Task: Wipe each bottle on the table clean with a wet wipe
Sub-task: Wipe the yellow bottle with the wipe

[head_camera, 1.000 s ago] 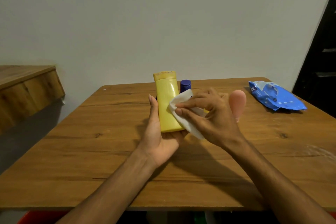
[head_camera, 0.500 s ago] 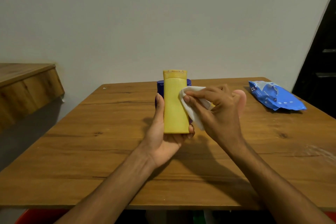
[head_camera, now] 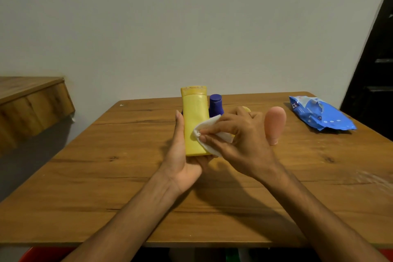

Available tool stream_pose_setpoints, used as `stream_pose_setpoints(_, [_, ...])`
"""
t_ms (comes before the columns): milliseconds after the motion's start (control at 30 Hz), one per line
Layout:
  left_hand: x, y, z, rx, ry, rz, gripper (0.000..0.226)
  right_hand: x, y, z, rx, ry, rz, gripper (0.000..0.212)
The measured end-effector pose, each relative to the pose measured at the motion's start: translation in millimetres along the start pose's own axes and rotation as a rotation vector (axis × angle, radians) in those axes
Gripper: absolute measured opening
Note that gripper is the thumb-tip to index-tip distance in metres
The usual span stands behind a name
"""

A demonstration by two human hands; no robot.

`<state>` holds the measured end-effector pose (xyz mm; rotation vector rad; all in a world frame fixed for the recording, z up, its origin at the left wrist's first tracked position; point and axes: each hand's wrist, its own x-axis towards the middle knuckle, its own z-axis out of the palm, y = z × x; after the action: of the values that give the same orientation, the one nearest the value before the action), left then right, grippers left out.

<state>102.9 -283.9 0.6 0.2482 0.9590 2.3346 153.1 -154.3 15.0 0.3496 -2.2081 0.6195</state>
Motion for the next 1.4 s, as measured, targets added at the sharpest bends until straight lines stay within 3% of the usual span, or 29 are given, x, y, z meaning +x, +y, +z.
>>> stream_pose_setpoints(267, [-2, 1, -1, 0.001, 0.006, -0.007, 0.067, 3, 4, -9, 0.068, -0.142, -0.108, 0.03])
stream_pose_setpoints(500, [-1, -5, 0, 0.158, -0.071, 0.036, 0.061, 0, 10, 2, 0.146, 0.18, 0.011, 0.031])
stream_pose_setpoints(800, [-2, -8, -2, 0.246, -0.201, 0.024, 0.064, 4, 9, -5, -0.011, 0.393, -0.005, 0.018])
stream_pose_setpoints(1100, [-3, -12, 0, 0.273, -0.259, 0.006, 0.064, 7, 16, -11, -0.012, 0.428, -0.045, 0.02])
stream_pose_setpoints(1233, [-1, -15, -3, 0.267, -0.272, -0.007, 0.07, 3, 13, -8, -0.104, 0.349, -0.122, 0.02])
stream_pose_setpoints(1400, [-1, -16, -6, 0.286, -0.307, -0.006, 0.062, 8, 8, -10, -0.087, 0.433, -0.048, 0.015])
